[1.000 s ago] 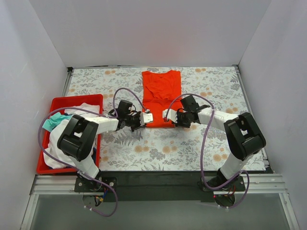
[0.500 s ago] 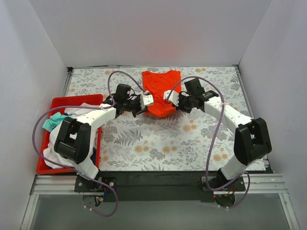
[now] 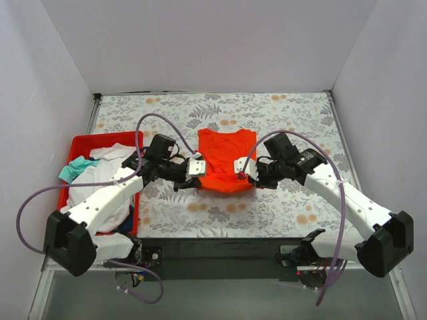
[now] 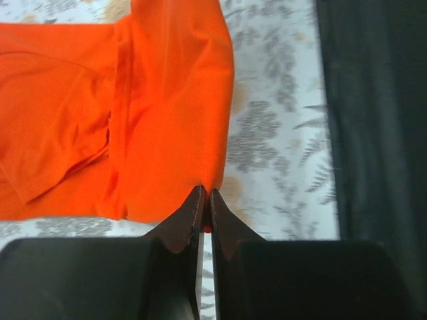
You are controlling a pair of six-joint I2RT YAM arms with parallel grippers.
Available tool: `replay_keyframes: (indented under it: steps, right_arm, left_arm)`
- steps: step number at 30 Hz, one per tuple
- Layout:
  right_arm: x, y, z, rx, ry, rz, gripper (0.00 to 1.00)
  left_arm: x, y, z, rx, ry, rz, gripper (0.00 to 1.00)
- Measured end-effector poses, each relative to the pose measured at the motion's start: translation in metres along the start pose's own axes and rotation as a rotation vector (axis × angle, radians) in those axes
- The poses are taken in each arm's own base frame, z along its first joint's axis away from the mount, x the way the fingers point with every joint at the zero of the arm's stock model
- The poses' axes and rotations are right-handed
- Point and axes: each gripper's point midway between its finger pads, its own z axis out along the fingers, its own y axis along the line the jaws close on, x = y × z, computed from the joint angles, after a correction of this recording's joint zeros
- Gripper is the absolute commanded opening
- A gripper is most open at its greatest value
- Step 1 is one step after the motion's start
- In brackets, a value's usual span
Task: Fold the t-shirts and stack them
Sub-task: Fold the tshirt
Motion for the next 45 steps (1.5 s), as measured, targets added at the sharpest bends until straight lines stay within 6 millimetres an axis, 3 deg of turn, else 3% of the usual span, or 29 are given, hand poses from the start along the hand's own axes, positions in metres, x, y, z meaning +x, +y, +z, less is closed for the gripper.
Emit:
replay_keyframes:
  steps: [4, 7, 10, 14, 19, 27, 31, 36, 41, 45]
  right_arm:
    - [-0.010, 0.018, -0.014, -0.042, -0.011, -0.012, 0.01]
    - [-0.018, 0.009, -0.018, -0.048, -0.005, -0.011, 0.01]
    - [-0.026, -0.008, -0.014, -0.052, 0.002, -0.018, 0.01]
    - [-0.021, -0.028, -0.005, -0.073, 0.031, 0.005, 0.01]
    - [-0.017, -0.070, 0.005, -0.077, 0.042, 0.016, 0.01]
    - [-0.009, -0.142, 0.030, -0.080, 0.041, -0.022, 0.01]
    - [-0.003, -0.181, 0.050, -0.078, 0.035, -0.039, 0.01]
    - [0.022, -0.216, 0.097, -0.102, 0.044, -0.038, 0.01]
    - [0.060, -0.215, 0.142, -0.172, 0.083, 0.003, 0.01]
    - [0.060, -0.220, 0.145, -0.158, 0.077, 0.014, 0.01]
  left_arm:
    - [-0.019, -0.031, -0.018, 0.039, -0.037, -0.022, 0.00]
    - [-0.028, -0.026, -0.024, 0.029, -0.046, -0.046, 0.00]
    - [-0.026, -0.002, -0.026, 0.010, -0.051, -0.097, 0.00]
    - [-0.011, 0.029, -0.021, -0.002, -0.036, -0.164, 0.00]
    - [0.006, 0.055, -0.014, -0.004, -0.025, -0.204, 0.00]
    - [0.018, 0.136, -0.011, -0.053, -0.055, -0.222, 0.00]
    - [0.044, 0.175, -0.002, -0.071, -0.056, -0.255, 0.00]
    - [0.095, 0.200, 0.019, -0.081, -0.020, -0.342, 0.00]
    - [0.135, 0.211, 0.040, -0.096, 0.019, -0.413, 0.04]
    - [0.144, 0.217, 0.044, -0.120, 0.029, -0.435, 0.08]
